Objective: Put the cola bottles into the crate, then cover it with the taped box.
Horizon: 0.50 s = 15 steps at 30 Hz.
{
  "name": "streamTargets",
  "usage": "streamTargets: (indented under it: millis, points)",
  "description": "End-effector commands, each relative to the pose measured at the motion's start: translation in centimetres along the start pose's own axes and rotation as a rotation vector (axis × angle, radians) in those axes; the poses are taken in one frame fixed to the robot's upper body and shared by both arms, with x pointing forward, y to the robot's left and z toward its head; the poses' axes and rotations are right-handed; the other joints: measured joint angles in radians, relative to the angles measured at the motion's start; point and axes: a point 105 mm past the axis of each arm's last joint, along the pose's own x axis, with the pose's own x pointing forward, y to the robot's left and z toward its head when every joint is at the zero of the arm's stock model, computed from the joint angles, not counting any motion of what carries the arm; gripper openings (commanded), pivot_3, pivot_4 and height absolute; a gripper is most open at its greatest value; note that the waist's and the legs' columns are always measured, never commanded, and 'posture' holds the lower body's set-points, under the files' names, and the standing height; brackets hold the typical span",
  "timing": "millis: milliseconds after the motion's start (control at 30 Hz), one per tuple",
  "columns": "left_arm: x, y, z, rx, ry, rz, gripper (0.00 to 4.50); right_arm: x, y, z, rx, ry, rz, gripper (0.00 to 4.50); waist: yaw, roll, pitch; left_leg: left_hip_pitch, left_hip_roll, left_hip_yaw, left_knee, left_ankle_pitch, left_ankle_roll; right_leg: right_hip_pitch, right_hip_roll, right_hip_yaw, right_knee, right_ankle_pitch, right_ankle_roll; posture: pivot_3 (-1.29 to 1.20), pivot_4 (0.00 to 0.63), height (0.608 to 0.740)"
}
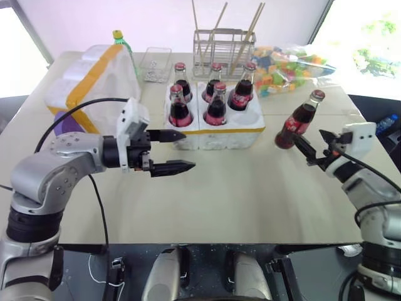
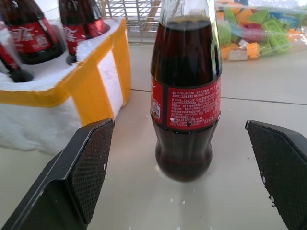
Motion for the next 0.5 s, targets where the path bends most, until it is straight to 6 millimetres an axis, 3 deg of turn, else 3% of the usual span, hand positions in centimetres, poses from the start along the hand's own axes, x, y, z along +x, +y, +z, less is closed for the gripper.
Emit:
streamTargets:
  millis: [33,167,500]
  points:
    - [0.0,0.1,1.0,0.054,-0.025,0.012,4.46,1.0,-0.4,1.1,-0.015,-0.06,0.013,4.5,-0.001,0.0,0.0,0.0,0.0,0.0,0.0,0.0,0.0,0.0,0.0,0.0,0.0,0.0,0.0,0.0,0.15,0.736]
    - [0.2,0.2,1.1,0.056,-0.028,0.023,4.46,2.8,-1.8,1.2,0.0,-0.062,-0.019,4.5,-0.009,0.0,0.0,0.0,0.0,0.0,0.0,0.0,0.0,0.0,0.0,0.0,0.0,0.001,0.001,0.0,0.15,0.736]
    - [0.4,0.7,1.4,0.074,-0.035,0.039,4.46,6.3,-1.0,0.3,0.021,-0.044,0.042,4.5,-0.028,0.0,0.0,0.0,0.0,0.0,0.0,0.0,0.0,0.001,0.0,0.0,0.001,0.002,0.004,0.0,0.15,0.736]
